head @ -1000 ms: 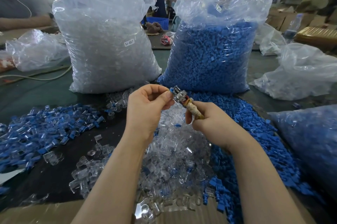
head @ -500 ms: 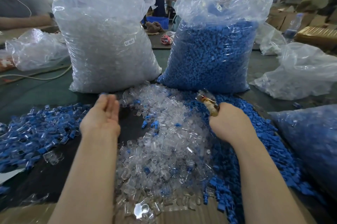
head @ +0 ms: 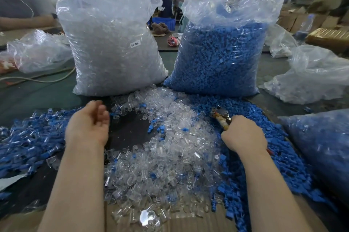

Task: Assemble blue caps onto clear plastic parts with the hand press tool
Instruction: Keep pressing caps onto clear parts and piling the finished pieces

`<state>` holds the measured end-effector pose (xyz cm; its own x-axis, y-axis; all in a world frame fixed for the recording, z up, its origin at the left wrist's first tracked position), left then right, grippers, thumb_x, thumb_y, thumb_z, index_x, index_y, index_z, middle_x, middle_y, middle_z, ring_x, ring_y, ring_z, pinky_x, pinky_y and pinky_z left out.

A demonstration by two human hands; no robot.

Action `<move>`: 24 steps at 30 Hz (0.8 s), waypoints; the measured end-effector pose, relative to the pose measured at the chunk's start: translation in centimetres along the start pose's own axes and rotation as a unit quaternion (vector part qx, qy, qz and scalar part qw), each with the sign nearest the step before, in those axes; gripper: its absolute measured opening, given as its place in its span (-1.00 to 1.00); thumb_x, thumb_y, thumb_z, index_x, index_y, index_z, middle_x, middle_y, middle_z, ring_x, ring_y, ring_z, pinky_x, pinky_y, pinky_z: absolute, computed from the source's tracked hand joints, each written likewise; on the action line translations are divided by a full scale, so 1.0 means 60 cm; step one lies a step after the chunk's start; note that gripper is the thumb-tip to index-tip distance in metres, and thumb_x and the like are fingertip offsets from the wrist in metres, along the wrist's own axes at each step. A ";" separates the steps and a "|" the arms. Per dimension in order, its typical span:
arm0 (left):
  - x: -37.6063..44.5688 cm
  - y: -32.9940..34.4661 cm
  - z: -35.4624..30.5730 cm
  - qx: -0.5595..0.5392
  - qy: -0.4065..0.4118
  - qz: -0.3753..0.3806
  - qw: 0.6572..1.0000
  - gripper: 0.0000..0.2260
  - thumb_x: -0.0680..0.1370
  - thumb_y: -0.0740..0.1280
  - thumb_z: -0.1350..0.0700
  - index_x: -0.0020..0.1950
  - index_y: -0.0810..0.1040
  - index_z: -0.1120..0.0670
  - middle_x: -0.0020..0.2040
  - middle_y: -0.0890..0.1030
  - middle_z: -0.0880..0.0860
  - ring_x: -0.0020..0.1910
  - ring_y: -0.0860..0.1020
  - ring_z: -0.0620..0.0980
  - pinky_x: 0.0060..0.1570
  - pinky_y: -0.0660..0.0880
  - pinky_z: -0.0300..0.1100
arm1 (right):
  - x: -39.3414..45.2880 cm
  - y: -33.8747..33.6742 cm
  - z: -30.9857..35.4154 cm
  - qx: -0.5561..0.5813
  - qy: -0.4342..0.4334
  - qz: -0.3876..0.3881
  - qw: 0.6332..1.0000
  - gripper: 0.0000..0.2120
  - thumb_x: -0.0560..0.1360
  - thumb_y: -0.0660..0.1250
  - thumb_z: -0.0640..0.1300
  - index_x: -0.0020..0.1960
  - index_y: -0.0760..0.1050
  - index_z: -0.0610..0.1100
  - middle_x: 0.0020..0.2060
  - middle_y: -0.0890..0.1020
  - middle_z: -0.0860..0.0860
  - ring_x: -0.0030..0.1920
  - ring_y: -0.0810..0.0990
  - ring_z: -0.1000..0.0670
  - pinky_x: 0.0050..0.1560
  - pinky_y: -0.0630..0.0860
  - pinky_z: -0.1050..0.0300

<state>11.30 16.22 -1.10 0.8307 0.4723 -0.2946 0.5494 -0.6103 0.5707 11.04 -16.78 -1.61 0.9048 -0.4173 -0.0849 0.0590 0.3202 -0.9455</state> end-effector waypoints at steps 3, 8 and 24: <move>-0.013 0.040 0.022 0.230 0.026 0.079 0.970 -0.91 0.57 0.36 0.19 -0.04 0.59 0.00 -0.12 0.66 -0.02 -0.17 0.57 -0.13 -0.17 0.50 -0.26 | 0.000 0.002 0.000 0.002 -0.002 0.001 1.000 -0.86 0.47 0.33 -0.13 -0.15 0.36 -0.09 -0.29 0.42 -0.05 -0.26 0.43 -0.12 -0.24 0.38 0.05; -0.044 0.084 0.086 0.609 0.140 0.251 0.739 -0.66 0.58 0.35 0.13 0.32 0.52 -0.14 0.28 0.54 -0.02 0.11 0.57 -0.05 0.07 0.47 -0.26 | 0.002 0.000 0.003 -0.004 -0.001 -0.014 1.000 -0.76 0.49 0.31 -0.13 -0.24 0.26 -0.06 -0.31 0.41 -0.04 -0.37 0.34 -0.03 -0.33 0.29 0.09; -0.067 0.108 0.093 0.620 0.212 0.240 0.716 -0.88 0.49 0.46 0.04 0.01 0.65 -0.14 -0.19 0.61 -0.18 -0.20 0.56 -0.26 -0.25 0.39 -0.42 | 0.006 -0.010 0.021 0.138 -0.080 -0.110 0.981 -0.90 0.53 0.28 -0.08 -0.08 0.41 -0.11 -0.26 0.49 -0.03 -0.29 0.41 -0.07 -0.31 0.28 0.08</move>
<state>12.00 6.81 -0.50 0.9931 0.0090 0.1165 0.0853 -0.7378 -0.6696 11.87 -16.07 -0.70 0.9108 -0.3704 0.1825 0.3519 0.4651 -0.8123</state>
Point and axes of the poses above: each hand's wrist, its own x-axis towards the middle knuckle, its own y-axis out of the palm, z = x × y, the point moved 4 cm from there along x, towards the middle knuckle
